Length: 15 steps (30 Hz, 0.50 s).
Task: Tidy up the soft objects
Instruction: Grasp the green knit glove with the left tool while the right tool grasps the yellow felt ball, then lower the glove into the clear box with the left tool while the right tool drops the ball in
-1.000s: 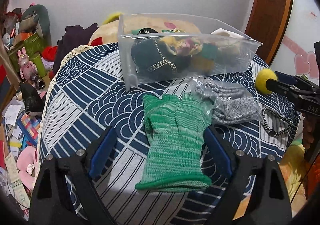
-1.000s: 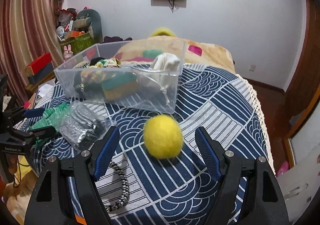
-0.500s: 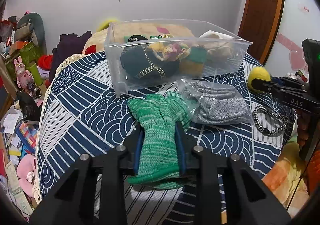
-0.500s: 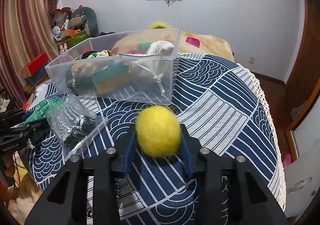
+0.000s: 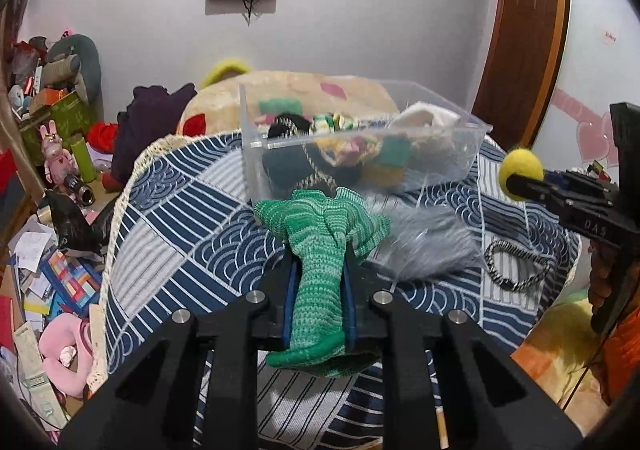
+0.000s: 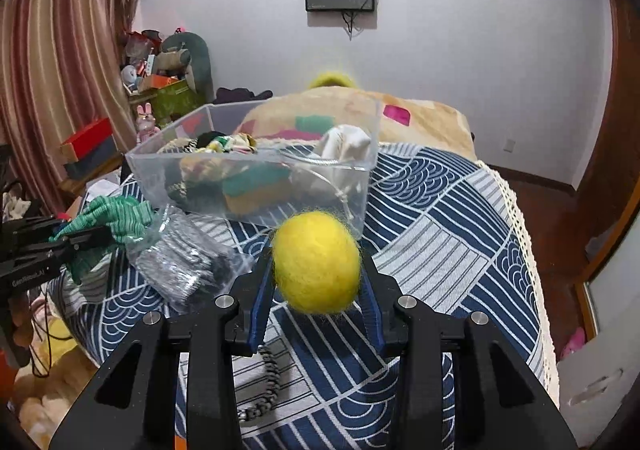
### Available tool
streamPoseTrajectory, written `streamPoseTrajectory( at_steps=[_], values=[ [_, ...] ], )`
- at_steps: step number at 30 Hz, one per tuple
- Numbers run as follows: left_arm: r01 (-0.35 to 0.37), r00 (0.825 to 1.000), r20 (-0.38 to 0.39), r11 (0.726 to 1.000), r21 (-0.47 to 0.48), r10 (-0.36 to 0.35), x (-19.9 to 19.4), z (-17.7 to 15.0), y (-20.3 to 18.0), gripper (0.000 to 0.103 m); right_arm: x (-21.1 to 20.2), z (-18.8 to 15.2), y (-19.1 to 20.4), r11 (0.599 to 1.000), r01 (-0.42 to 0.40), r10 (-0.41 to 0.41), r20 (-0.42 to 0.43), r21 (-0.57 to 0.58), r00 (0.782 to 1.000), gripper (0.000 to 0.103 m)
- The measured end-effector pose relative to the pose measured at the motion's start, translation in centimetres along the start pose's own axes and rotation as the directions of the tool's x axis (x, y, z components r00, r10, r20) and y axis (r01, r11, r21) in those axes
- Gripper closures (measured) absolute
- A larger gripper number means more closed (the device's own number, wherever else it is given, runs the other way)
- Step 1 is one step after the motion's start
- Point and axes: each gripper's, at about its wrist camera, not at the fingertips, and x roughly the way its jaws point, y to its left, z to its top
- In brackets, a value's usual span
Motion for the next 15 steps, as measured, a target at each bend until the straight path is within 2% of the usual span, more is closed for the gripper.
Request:
streamPoseTrajectory(
  at_steps=[6, 15],
  values=[
    [-0.006, 0.998, 0.062, 1.000, 0.005, 0.006, -1.5, 1.5, -0.2, 0.084, -0.8, 1.1, 0.7, 1.000, -0.011, 0.012, 0.038, -0.010, 0.999, 0.067],
    [-0.019, 0.986, 0.164, 1.000, 0.017, 0.016, -2.7, 4.9, -0.7, 0.084, -1.5, 4.5, 2.3, 0.999, -0.046, 0.049, 0.140, -0.025, 0.989, 0.067]
  ],
)
